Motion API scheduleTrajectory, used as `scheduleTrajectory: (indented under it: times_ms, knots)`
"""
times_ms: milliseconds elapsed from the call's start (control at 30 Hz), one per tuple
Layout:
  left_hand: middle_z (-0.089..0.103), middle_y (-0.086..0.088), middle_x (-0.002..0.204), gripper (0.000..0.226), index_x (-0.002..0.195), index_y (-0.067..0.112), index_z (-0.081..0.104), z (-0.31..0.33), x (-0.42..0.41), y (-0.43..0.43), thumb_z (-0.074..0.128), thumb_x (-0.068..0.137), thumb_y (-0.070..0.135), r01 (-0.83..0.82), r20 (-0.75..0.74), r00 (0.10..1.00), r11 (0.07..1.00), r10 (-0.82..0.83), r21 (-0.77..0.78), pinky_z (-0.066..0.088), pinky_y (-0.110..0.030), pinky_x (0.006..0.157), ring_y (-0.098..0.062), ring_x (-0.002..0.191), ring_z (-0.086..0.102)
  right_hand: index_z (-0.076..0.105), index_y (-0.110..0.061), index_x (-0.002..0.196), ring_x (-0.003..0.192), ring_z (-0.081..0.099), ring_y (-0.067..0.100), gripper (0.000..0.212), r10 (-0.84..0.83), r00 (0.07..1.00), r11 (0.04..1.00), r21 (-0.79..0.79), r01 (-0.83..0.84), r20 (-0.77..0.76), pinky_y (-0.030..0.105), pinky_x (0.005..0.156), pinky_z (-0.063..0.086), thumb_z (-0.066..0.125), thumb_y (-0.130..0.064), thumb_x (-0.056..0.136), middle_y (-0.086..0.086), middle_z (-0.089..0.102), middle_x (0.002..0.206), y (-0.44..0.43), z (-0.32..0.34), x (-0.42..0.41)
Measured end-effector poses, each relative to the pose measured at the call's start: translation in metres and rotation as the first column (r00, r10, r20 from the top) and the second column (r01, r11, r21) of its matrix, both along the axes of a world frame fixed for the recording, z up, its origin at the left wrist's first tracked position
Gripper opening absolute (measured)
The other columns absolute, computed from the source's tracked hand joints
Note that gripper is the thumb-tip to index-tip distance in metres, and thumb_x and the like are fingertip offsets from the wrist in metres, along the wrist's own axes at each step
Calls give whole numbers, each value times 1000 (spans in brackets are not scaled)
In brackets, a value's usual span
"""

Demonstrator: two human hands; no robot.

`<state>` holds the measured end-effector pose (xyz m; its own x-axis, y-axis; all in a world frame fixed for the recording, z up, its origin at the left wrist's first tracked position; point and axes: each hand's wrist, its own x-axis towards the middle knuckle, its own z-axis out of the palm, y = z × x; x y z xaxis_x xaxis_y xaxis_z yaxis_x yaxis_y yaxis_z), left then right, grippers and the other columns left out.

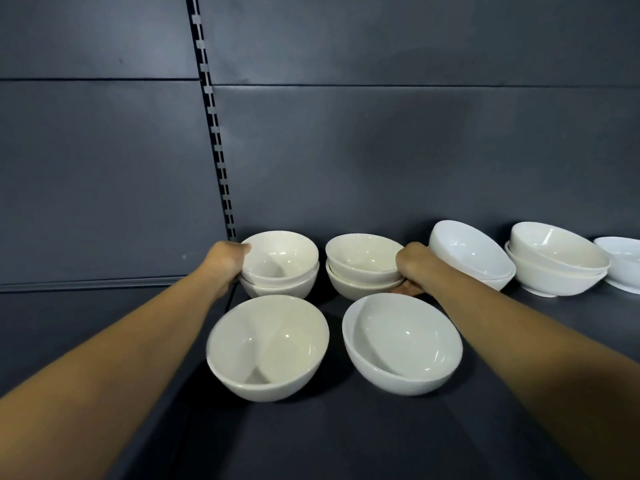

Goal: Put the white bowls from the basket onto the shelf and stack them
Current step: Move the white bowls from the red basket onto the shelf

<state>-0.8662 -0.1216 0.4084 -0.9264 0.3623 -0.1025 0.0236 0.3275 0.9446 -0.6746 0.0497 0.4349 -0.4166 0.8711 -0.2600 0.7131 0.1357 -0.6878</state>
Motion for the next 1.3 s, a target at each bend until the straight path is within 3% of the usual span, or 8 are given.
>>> scheduleTrajectory:
  times_ms: [200,300,400,567,833,967,1100,1300]
  knots:
    - [53,-8,77,23,70,14,52,4,5,-5,51,92,17,107,-147,983,994,-105,3,35,-25,59,-23,74,47,43,-4,71,24,49,22,28,21,999,997,69,-19,-25,18,40,42,29,-12,94,11,50,31,1,-3,5]
    - [64,-7,99,16,99,12,64,16,26,-15,51,93,18,74,-393,916,997,-78,-24,38,-21,79,-24,102,54,47,-7,67,49,56,28,27,43,996,991,130,-33,-74,31,68,53,37,-18,90,10,54,46,2,-3,13]
    - [60,-4,124,30,121,12,60,34,62,-23,51,93,19,125,-395,915,988,-79,91,35,-21,94,-18,117,53,62,3,86,85,64,35,25,74,982,986,162,-45,-176,45,91,52,44,-15,85,14,60,75,-4,-1,30]
    - [65,-2,107,17,100,18,65,56,156,-23,50,92,14,369,-391,872,920,-293,132,39,-29,103,-14,104,55,61,2,69,76,46,24,29,185,939,963,242,-115,-290,33,73,41,50,-18,88,8,51,69,-23,15,98]
    - [69,16,82,25,82,33,64,31,380,9,52,91,12,677,-403,714,713,-573,186,44,-34,101,-8,99,63,63,-14,100,71,58,-6,19,219,856,916,402,-15,-469,4,72,43,65,-7,83,-7,61,86,-36,-2,368]
    - [70,20,64,28,82,27,63,-14,497,27,52,88,1,773,-323,634,583,-703,250,49,-17,85,8,73,64,59,-10,100,60,57,-15,24,90,878,940,331,81,-471,2,68,45,65,2,80,2,59,85,-27,-47,506]
    - [69,16,67,18,96,10,65,-77,585,46,53,88,-1,826,-194,561,532,-804,185,45,-3,70,14,68,61,63,-5,105,78,57,4,26,-110,924,957,213,198,-366,5,64,41,67,-4,80,7,59,91,-24,-111,609]
    - [63,8,81,19,88,18,64,-183,663,75,52,90,4,916,94,402,401,-911,-29,45,-15,75,7,71,60,68,-11,103,96,64,23,21,-270,955,959,51,277,-121,25,88,47,67,-14,82,6,69,102,-29,-206,706]
